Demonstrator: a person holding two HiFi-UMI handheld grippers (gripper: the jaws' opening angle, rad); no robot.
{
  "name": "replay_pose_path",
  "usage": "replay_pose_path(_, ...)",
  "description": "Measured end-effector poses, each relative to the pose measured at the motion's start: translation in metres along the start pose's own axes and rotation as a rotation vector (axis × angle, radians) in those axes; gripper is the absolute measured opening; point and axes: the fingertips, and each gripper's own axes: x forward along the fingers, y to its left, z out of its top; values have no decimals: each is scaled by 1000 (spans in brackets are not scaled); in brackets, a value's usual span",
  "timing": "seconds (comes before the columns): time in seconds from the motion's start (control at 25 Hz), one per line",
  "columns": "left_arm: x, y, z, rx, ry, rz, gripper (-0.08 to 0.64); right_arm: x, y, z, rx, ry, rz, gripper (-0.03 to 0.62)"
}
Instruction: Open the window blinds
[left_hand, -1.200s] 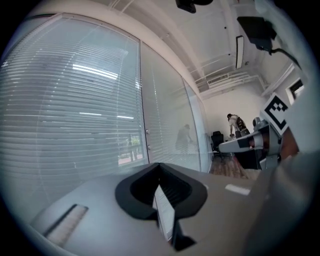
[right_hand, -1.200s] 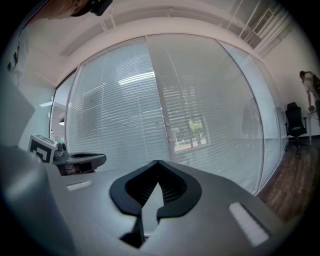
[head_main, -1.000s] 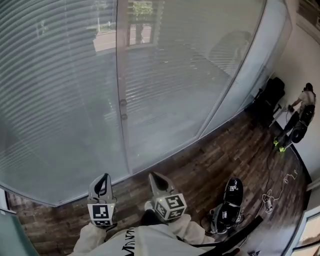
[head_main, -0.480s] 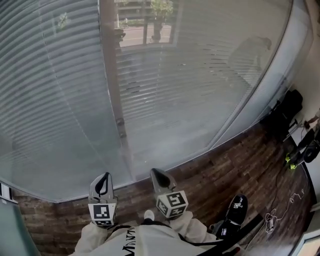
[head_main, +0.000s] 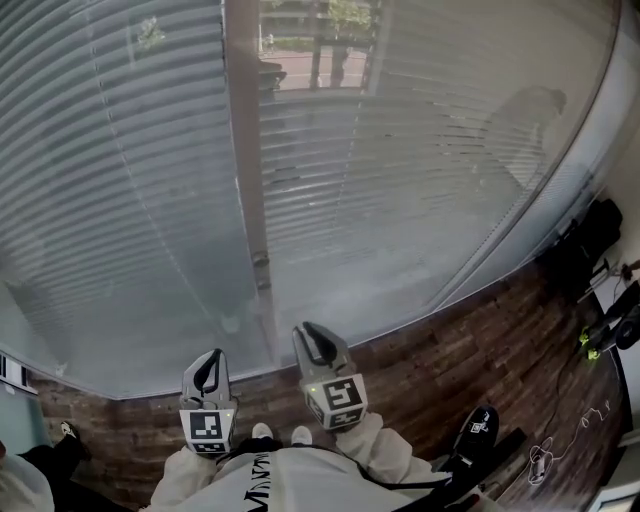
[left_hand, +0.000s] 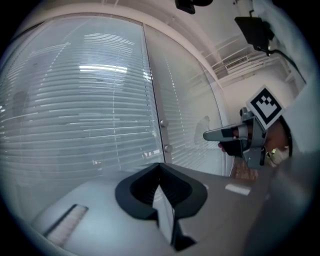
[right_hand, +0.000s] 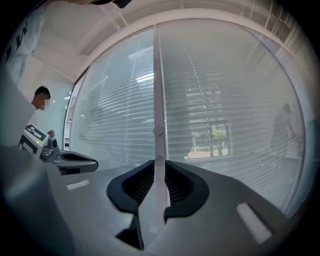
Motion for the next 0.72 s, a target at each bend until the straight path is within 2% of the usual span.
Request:
replay_pose_path(0.16,5,13,7,3,-10,-6,0,15,7,16,-93,12,-3,106)
replay_pose_path(0.32,18,23,10,-3,-25,-13,0,35,6,33,-292,22,-1,167)
replay_pose_path(0.48,30,31,-1,-20,-27,-24,0,62,11,41,-623,64,1,209)
replay_pose_path(0.64,31,34,0,-29,-29,-30,0,75,10,52,-1039,86,-60,210)
replay_pose_path(0.72,33,37,0,-33,-33,-32,0,81,9,53,-1171,97,-75,210)
